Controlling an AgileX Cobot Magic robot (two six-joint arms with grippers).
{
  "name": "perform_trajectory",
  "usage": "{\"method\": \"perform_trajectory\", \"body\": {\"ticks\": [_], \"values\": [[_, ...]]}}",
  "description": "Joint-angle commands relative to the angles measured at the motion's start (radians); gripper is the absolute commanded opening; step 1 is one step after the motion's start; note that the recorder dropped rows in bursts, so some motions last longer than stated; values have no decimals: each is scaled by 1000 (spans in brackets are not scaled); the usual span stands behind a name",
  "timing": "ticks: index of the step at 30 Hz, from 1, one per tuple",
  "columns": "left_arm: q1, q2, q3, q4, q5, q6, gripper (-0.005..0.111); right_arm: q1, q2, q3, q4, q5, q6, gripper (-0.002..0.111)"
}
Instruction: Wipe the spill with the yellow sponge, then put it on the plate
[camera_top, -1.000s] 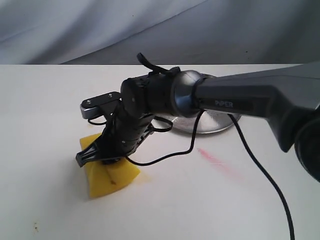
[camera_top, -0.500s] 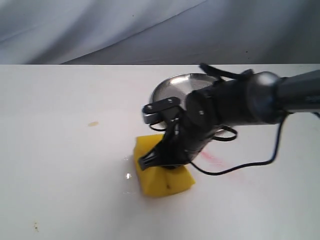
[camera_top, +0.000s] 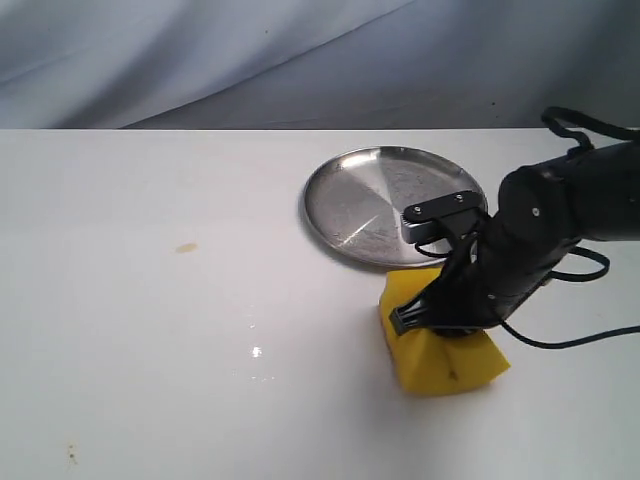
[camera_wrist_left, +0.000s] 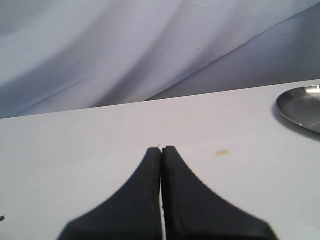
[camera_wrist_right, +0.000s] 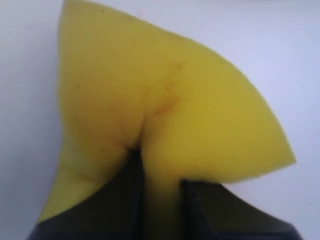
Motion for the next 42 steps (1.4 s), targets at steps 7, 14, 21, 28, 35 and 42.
{"method": "perform_trajectory", "body": {"ticks": [7,14,21,28,35,42], "values": [[-1,-3,0,1,-7,-2,0,245,355,-543,195,208,-58,0],[-1,-3,0,1,-7,-2,0,411,526,-970,183,396,-65,0],[-1,-3,0,1,-7,-2,0,452,419,-713,32,320,-33,0],[-1,-3,0,1,-7,-2,0,150,73,-114,-52,83,43,0],[-1,-3,0,1,-7,-2,0,-115,-45,54,-52,63,43,0],[-1,-3,0,1,-7,-2,0,-144,-41,52,6,-3,38,0]]}}
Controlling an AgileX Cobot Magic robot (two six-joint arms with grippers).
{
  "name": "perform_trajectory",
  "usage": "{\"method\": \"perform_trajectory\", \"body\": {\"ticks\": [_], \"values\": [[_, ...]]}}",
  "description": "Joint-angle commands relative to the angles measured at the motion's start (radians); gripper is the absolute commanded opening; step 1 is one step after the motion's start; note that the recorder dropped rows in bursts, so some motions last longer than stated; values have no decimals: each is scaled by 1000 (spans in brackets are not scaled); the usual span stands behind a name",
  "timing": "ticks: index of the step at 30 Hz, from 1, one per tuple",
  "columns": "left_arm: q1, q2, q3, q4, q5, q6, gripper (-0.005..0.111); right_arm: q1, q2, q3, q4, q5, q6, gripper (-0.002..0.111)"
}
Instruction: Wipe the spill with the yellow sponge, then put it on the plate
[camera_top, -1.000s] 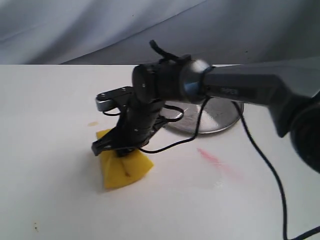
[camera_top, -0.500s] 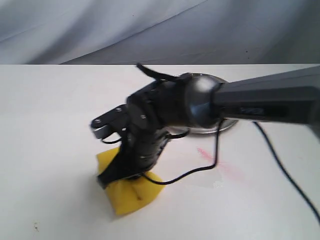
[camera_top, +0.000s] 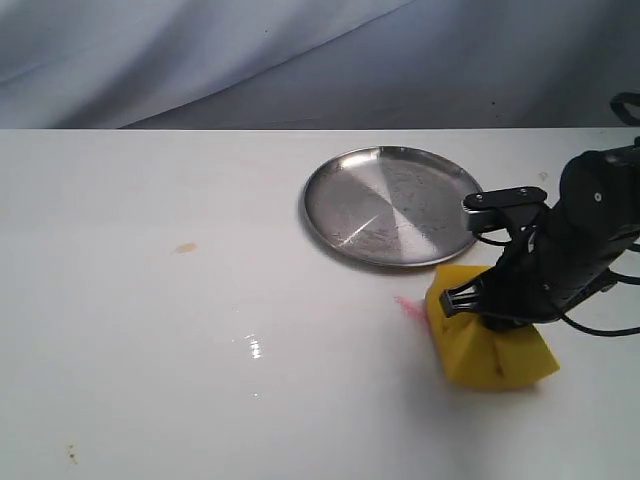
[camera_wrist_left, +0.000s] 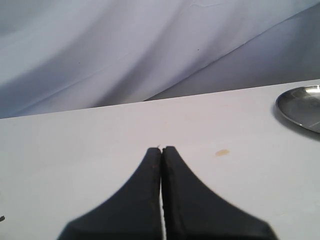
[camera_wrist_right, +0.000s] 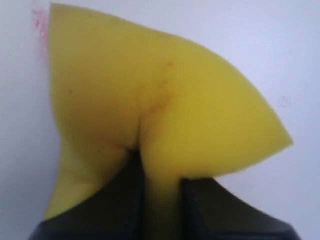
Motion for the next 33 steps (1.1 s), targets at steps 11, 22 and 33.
{"method": "perform_trajectory", "body": {"ticks": [11,22,33], "values": [[-1,-3,0,1,-7,-2,0,309,242,-248,201,-30,-55,0],[-1,-3,0,1,-7,-2,0,522,439,-724,206,221,-79,0],[-1,-3,0,1,-7,-2,0,571,366,-541,-67,241,44,0]]}}
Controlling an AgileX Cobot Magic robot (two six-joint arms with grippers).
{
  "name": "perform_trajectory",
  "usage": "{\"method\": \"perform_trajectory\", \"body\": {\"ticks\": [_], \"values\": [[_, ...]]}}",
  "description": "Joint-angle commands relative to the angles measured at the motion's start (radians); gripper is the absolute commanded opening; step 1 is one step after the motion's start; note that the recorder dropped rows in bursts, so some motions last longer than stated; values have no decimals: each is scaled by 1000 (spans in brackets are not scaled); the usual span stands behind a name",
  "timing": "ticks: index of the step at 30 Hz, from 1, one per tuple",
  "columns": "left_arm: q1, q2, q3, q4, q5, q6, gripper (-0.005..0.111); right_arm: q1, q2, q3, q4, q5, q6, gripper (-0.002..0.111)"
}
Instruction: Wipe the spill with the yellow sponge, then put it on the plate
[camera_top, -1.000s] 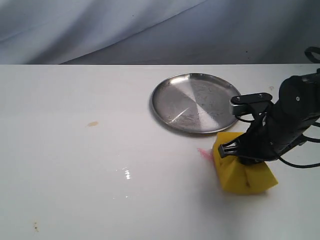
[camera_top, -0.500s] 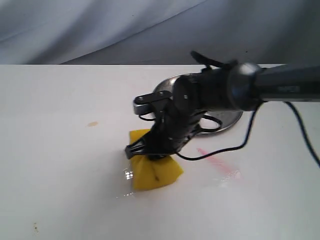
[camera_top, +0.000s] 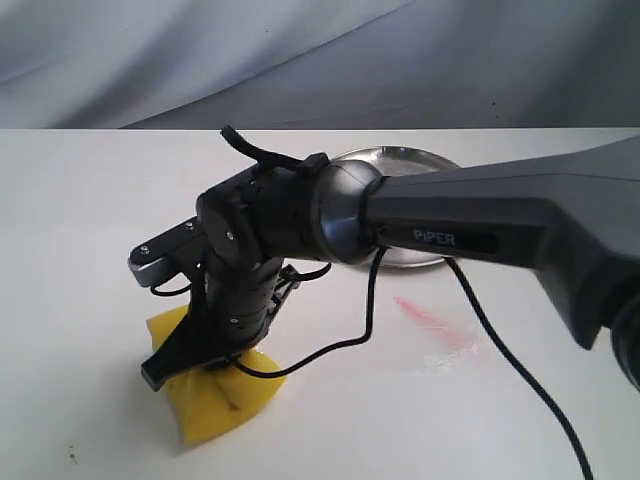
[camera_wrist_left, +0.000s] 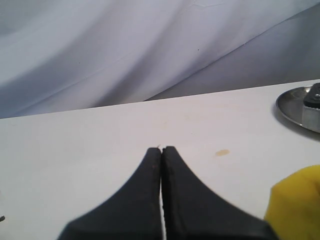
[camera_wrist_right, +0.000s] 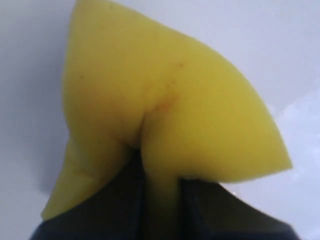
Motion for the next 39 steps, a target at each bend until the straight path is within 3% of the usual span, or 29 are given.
{"method": "perform_trajectory", "body": {"ticks": [1,8,13,19,25,28,32,39], "values": [[-1,-3,0,1,-7,-2,0,-39,-60,164,-148,10,76,0],[-1,-3,0,1,-7,-2,0,-223,-252,533,-195,-165,117,0],[-1,-3,0,1,-7,-2,0,-397,-363,687,-207,-218,119,0],[-1,-3,0,1,-7,-2,0,-590,-447,727,-265,-145,124,0],[-1,-3,0,1,-7,-2,0,-733,-523,725,-565,-82,330,0],[-1,-3,0,1,-7,-2,0,-766,-570,704,-610,-92,372,0],[-1,-3,0,1,-7,-2,0,-764,-587,599,-524,-108,365,0],[-1,-3,0,1,-7,-2,0,-764,-560,407,-76,-289,67,0]]}}
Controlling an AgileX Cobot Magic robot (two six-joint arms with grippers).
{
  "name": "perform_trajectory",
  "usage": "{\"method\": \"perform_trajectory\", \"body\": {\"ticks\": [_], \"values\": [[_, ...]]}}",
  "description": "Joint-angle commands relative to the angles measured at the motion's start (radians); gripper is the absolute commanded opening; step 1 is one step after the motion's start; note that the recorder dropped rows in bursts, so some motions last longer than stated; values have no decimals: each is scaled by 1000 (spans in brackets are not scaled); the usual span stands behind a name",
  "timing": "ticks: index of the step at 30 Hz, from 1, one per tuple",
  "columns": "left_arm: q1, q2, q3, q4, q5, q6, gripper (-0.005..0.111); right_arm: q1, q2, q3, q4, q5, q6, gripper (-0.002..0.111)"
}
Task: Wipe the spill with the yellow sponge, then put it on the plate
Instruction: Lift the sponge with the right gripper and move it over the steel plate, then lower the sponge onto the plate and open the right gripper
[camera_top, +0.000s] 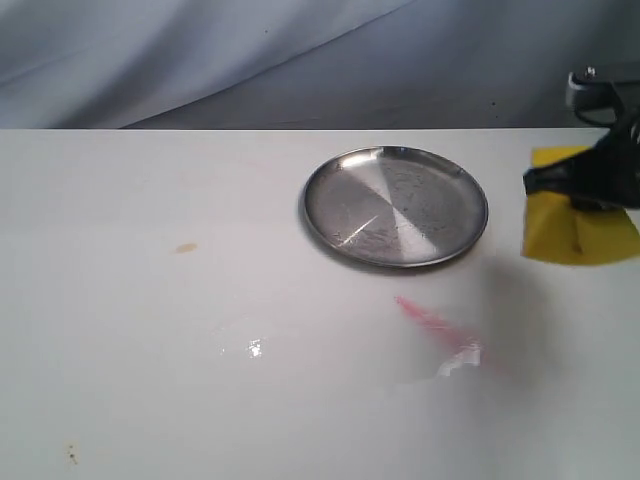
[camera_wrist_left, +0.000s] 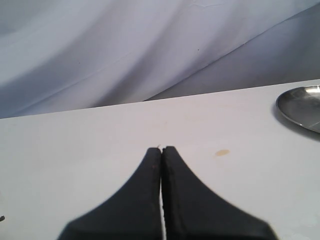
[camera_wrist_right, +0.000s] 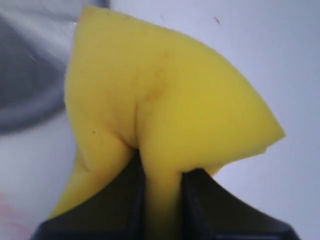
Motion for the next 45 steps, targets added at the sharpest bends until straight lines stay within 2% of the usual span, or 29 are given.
{"method": "perform_trajectory", "body": {"ticks": [1,6,9,17,25,29,36,38,40,45], "values": [[-1,-3,0,1,-7,-2,0,-4,25,-106,318,-138,-209,0],[-1,-3,0,1,-7,-2,0,-4,101,-186,670,-223,-495,0],[-1,-3,0,1,-7,-2,0,3,173,-239,802,-211,-616,0],[-1,-3,0,1,-7,-2,0,76,373,-392,813,-213,-647,0],[-1,-3,0,1,-7,-2,0,88,487,-495,804,-189,-650,1],[-1,-3,0,1,-7,-2,0,88,510,-507,804,-179,-653,16],[-1,-3,0,1,-7,-2,0,88,515,-507,796,-179,-665,64],[-1,-3,0,1,-7,-2,0,88,515,-507,796,-177,-665,74],[-1,-3,0,1,-7,-2,0,88,515,-507,796,-168,-662,79],[-1,-3,0,1,-7,-2,0,86,490,-507,792,-113,-610,76]]}}
